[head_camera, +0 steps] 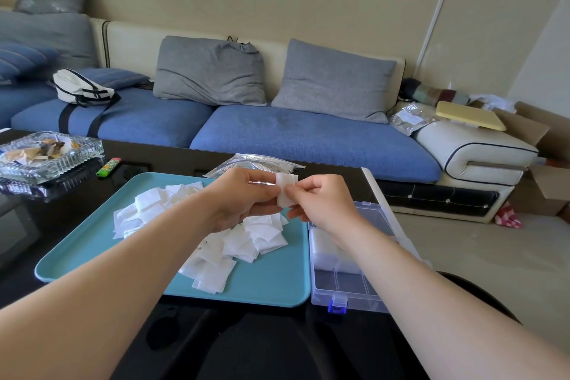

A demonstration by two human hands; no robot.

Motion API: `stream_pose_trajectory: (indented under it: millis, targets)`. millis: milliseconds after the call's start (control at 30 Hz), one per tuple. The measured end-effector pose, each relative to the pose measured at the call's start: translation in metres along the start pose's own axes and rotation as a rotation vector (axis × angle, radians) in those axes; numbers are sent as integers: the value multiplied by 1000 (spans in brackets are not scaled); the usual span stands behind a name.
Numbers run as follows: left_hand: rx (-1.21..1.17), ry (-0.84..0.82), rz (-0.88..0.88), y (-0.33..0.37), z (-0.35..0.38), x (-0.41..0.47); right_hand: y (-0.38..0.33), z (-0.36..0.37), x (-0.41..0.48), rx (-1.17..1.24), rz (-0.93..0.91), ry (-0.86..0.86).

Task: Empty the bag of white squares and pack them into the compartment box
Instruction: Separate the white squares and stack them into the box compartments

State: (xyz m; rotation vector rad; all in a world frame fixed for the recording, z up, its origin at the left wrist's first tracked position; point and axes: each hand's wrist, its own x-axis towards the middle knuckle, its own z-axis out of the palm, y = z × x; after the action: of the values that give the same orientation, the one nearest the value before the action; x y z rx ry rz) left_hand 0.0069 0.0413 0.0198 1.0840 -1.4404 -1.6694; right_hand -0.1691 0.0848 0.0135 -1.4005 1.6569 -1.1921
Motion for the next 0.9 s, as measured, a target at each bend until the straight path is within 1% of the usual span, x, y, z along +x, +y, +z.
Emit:
stream_pose_trajectory:
  millis: [167, 267, 333, 433, 500, 567, 633, 800, 900]
  targets:
    - [-6, -19, 19, 3, 2, -3, -2, 2, -3, 26, 15, -3]
    - [-12, 40, -2, 2, 0, -2, -3, 3, -5, 14, 7, -33]
    - [12, 78, -17, 1, -1, -1, -3, 4, -6, -36, -5, -29]
    - [38, 178, -22, 0, -3, 1, 0, 6, -3, -185, -44, 11]
    - [85, 268, -7, -2, -7, 4, 4, 8, -1, -330, -44, -11]
    - [136, 321, 3, -6, -11, 7, 11, 13, 1, -518, -48, -50]
    - [148, 328, 0, -7, -15, 8, 15, 21, 0, -680, -42, -84]
    - [120, 293, -40, -6, -19, 8, 15, 44, -4, -852, -14, -241]
    - [78, 269, -62, -4, -19, 6, 14, 49, -6, -986, -59, -250]
